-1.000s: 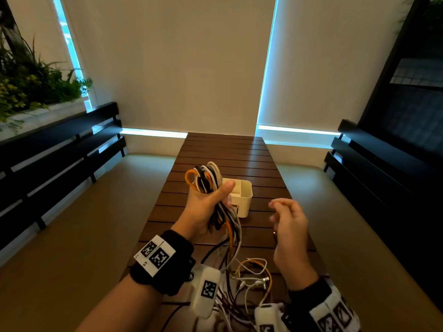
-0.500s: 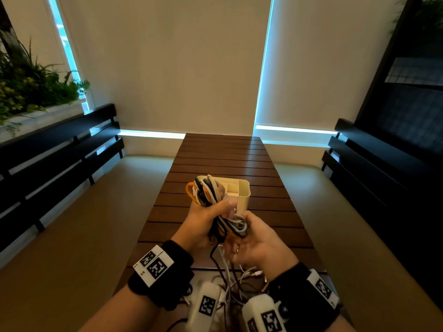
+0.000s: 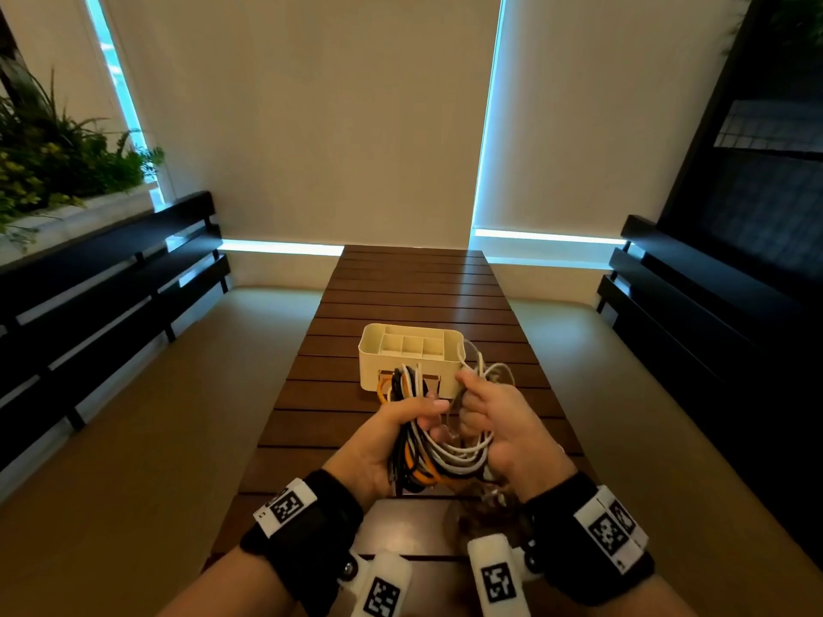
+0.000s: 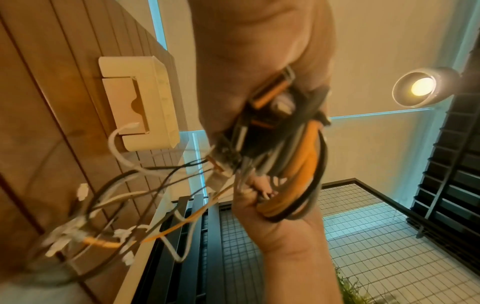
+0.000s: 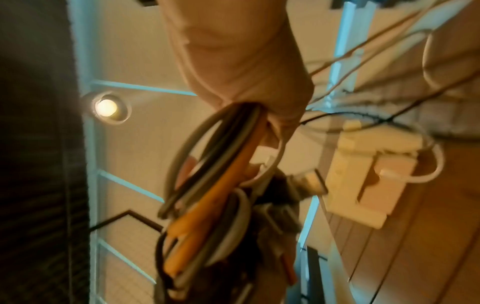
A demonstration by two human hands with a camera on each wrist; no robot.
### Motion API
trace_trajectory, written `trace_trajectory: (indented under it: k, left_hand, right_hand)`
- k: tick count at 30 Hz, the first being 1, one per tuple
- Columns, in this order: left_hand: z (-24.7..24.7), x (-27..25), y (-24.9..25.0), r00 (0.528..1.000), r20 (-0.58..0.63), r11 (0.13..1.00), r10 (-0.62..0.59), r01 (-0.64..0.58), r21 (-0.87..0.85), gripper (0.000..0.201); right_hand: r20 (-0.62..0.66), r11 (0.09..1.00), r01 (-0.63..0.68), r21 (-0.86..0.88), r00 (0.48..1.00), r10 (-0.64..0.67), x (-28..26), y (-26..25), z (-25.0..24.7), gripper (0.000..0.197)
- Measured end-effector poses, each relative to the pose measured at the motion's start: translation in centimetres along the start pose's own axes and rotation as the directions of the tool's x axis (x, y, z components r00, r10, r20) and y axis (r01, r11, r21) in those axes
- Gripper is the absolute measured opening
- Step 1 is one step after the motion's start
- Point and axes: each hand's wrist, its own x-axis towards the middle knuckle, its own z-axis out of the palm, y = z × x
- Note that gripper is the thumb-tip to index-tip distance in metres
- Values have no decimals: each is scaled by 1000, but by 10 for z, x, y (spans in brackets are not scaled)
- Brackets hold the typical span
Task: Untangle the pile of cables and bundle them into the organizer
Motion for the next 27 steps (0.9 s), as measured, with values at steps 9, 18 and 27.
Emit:
trace_trajectory:
  k: [9, 18, 27]
  left_hand:
    - [6, 2, -8, 992, -122, 994, 29, -16, 107, 19]
    - [11, 5, -20, 981, -126, 934, 149, -98, 344, 48]
    - [4, 2, -22, 988, -82, 886, 133, -81, 457, 26]
  right_hand:
    - [107, 965, 175, -197, 982, -156, -1, 9, 2, 19]
    - [83, 960, 147, -237, 988, -131, 15, 20, -1, 32]
    - [54, 842, 38, -538, 998, -10, 30, 12, 3, 26]
